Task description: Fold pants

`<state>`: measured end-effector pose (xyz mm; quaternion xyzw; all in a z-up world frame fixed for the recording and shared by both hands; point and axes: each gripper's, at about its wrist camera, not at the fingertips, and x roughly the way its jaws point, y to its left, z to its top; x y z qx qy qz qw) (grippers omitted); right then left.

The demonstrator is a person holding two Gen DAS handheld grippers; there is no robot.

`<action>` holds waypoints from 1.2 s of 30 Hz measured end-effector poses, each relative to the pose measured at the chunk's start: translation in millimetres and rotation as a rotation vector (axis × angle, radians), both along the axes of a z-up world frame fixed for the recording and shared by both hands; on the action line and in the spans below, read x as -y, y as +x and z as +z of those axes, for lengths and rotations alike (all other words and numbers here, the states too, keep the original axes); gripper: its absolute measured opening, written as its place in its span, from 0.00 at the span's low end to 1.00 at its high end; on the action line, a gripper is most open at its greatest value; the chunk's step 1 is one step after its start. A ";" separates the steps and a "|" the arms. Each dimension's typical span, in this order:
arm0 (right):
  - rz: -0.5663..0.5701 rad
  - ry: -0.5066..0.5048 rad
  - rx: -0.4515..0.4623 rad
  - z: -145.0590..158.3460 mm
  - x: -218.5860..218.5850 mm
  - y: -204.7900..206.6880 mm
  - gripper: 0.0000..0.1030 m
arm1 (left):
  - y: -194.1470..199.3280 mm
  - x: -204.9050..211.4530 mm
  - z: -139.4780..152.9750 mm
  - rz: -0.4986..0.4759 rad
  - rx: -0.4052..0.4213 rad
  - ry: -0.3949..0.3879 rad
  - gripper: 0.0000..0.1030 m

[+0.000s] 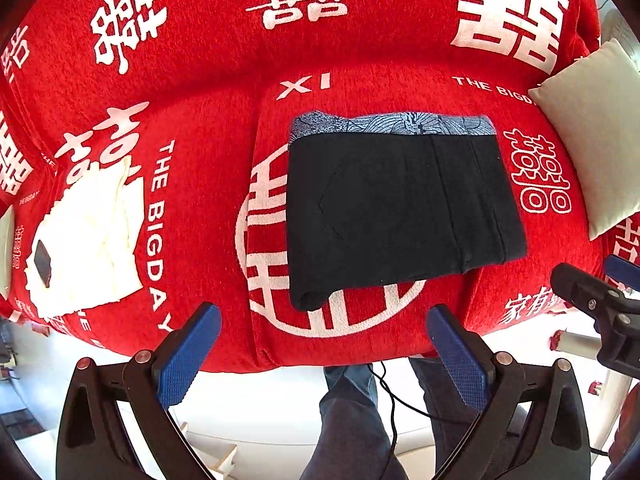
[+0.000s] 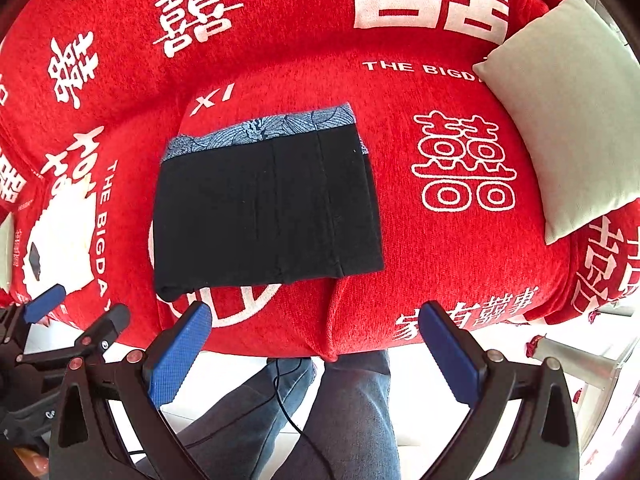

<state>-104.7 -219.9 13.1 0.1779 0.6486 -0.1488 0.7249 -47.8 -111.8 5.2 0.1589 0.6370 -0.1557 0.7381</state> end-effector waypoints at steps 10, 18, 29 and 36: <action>0.014 -0.014 0.000 7.1 -3.1 5.8 1.00 | 0.3 -2.9 4.0 0.016 0.001 -0.009 1.00; 0.012 -0.016 -0.001 8.6 -3.1 5.2 1.00 | -1.0 -2.5 6.0 0.015 0.005 -0.007 1.00; 0.012 -0.015 -0.001 9.8 -1.9 2.9 1.00 | -3.5 -1.8 6.4 0.020 0.004 -0.005 1.00; 0.009 -0.016 -0.003 10.4 -0.4 1.2 1.00 | -4.2 -1.3 7.3 0.025 0.002 -0.007 1.00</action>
